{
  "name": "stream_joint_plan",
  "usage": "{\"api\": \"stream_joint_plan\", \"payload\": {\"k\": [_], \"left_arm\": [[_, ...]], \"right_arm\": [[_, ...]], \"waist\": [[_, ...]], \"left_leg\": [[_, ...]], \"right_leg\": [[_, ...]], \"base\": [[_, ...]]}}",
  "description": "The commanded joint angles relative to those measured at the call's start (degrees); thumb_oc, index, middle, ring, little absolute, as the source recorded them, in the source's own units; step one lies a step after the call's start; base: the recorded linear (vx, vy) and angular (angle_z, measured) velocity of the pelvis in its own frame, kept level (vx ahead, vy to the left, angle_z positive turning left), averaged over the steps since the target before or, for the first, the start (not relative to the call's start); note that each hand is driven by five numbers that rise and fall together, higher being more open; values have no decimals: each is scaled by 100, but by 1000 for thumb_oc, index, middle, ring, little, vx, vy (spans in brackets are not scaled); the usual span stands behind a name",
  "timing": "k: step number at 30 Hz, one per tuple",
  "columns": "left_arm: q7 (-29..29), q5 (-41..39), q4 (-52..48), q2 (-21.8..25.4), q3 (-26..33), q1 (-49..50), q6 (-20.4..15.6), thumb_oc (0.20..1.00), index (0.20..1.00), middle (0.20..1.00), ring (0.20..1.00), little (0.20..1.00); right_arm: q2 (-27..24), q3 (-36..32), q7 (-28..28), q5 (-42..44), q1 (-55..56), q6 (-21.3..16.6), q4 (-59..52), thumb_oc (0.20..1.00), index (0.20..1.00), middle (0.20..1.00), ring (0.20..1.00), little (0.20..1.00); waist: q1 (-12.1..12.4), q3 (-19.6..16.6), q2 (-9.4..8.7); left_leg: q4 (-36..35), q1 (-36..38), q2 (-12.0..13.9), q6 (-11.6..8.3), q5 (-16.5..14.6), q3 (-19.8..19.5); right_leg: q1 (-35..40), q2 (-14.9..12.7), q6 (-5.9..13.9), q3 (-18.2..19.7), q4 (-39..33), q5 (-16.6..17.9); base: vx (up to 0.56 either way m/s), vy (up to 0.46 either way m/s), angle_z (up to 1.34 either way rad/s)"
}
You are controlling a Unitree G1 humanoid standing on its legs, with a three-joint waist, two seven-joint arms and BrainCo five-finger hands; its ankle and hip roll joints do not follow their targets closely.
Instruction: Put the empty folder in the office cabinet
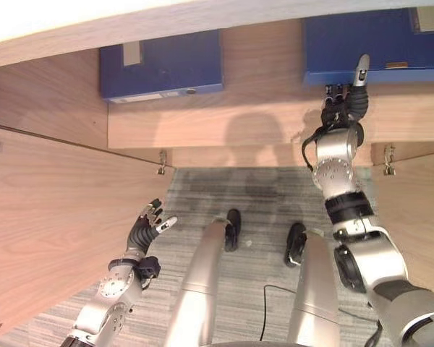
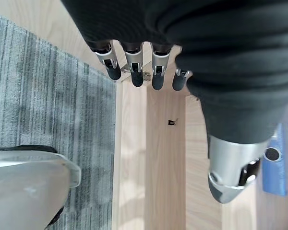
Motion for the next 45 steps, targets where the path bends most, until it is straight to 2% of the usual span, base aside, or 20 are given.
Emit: {"api": "stream_joint_plan", "payload": {"k": [1, 3, 4, 8, 10, 19, 22, 23, 28, 30, 31, 35, 39, 45], "left_arm": [[-302, 100, -292, 252, 512, 2, -184, 1000, 1000, 1000, 1000, 1000], [-381, 233, -242, 312, 663, -20, -195, 1000, 1000, 1000, 1000, 1000], [-517, 400, -259, 388, 826, 23, -193, 1000, 1000, 1000, 1000, 1000], [-651, 504, -274, 466, 985, 96, -188, 1000, 1000, 1000, 1000, 1000], [-802, 592, -361, 660, 1131, 270, -142, 1000, 1000, 1000, 1000, 1000], [-1019, 417, -499, 1040, 1015, 496, -162, 1000, 1000, 1000, 1000, 1000], [-1066, 421, -557, 1130, 995, 604, -145, 1000, 1000, 1000, 1000, 1000], [-1099, 442, -600, 1166, 970, 674, -121, 1000, 1000, 1000, 1000, 1000], [-1156, 545, -663, 1163, 978, 742, -62, 1000, 1000, 1000, 1000, 1000], [-1155, 594, -696, 1179, 929, 693, -19, 1000, 1000, 1000, 1000, 1000], [-1154, 596, -698, 1142, 943, 695, -15, 1000, 1000, 1000, 1000, 1000], [-1158, 777, -784, 1039, 918, 576, 84, 1000, 1000, 1000, 1000, 1000], [-1156, 827, -812, 964, 885, 390, 104, 1000, 1000, 1000, 1000, 1000], [-1179, 867, -850, 846, 839, 187, 127, 1000, 1000, 1000, 1000, 1000]], "right_arm": [[-465, 641, 423, -977, 592, 1258, 444, 1000, 1000, 1000, 1000, 1000], [-1071, 951, 757, -1593, 545, 1499, 273, 1000, 1000, 1000, 1000, 1000], [-1637, 1176, 1101, -2106, 618, 1699, -7, 1000, 1000, 1000, 1000, 1000], [-2413, 1495, 1450, -2735, 403, 1894, -27, 1000, 1000, 1000, 1000, 1000], [-3146, 1866, 1785, -3272, 175, 2120, -134, 1000, 1000, 1000, 1000, 1000], [-3594, 2738, 2162, -3378, -677, 2108, 159, 1000, 1000, 1000, 1000, 1000], [-3830, 3347, 2233, -3969, -1306, 2260, 367, 1000, 1000, 1000, 1000, 1000], [-3947, 3694, 2290, -4471, -1618, 2368, 381, 1000, 1000, 1000, 1000, 1000], [-4010, 4102, 2369, -5162, -2090, 2544, 571, 1000, 1000, 1000, 1000, 1000], [-3870, 4581, 2443, -5762, -2659, 2706, 1135, 1000, 1000, 1000, 1000, 1000], [-3845, 4652, 2448, -5760, -2735, 2698, 1171, 1000, 1000, 1000, 1000, 1000], [-3509, 5027, 2756, -6674, -3103, 2957, 1282, 1000, 1000, 1000, 1000, 1000], [-3119, 5105, 2863, -6955, -3285, 3030, 2065, 1000, 1000, 1000, 1000, 1000], [-2794, 5180, 3052, -7057, -3321, 3019, 2535, 1000, 1000, 1000, 1000, 1000]], "waist": [[153, 487, 23], [140, 470, -32], [129, 452, -54], [148, 402, -87], [198, 339, -110], [330, 226, -134], [370, 197, -154], [376, 183, -165], [378, 131, -151], [438, 105, -197], [415, 116, -171], [432, 105, -187], [513, 109, -177], [584, 152, -166]], "left_leg": [[138, 8, -105, 432, -547, -152], [115, -12, -100, 422, -525, -181], [104, -43, -107, 415, -503, -221], [122, -111, -102, 401, -491, -267], [132, -186, -120, 402, -482, -325], [120, -260, -140, 404, -456, -344], [98, -267, -134, 408, -451, -344], [88, -271, -132, 413, -453, -349], [41, -296, -152, 420, -435, -353], [-4, -301, -156, 420, -420, -361], [-2, -302, -153, 420, -421, -360], [35, -333, -162, 441, -442, -369], [38, -350, -206, 456, -434, -371], [10, -381, -256, 467, -392, -358]], "right_leg": [[259, -62, -305, 133, -896, 582], [239, -70, -302, 117, -913, 599], [218, -87, -297, 94, -909, 589], [177, -125, -277, 68, -898, 588], [128, -163, -258, 37, -898, 578], [70, -195, -237, 7, -909, 592], [62, -207, -235, 5, -927, 600], [57, -212, -237, -3, -932, 600], [32, -221, -247, -13, -957, 591], [13, -214, -243, 11, -998, 610], [11, -211, -243, 13, -998, 612], [-33, -193, -283, 16, -948, 547], [-76, -211, -294, 31, -914, 548], [-116, -205, -299, 48, -932, 573]], "base": [[-8, -34, 1], [-7, -63, 2], [-3, -71, 3], [-1, -52, 4], [-3, -55, 5], [0, -3, 0], [0, 0, 0], [0, 0, 0], [0, 0, 0], [0, 0, 0], [0, 0, 0], [0, 0, 0], [0, 0, 0], [0, 0, 0]]}}
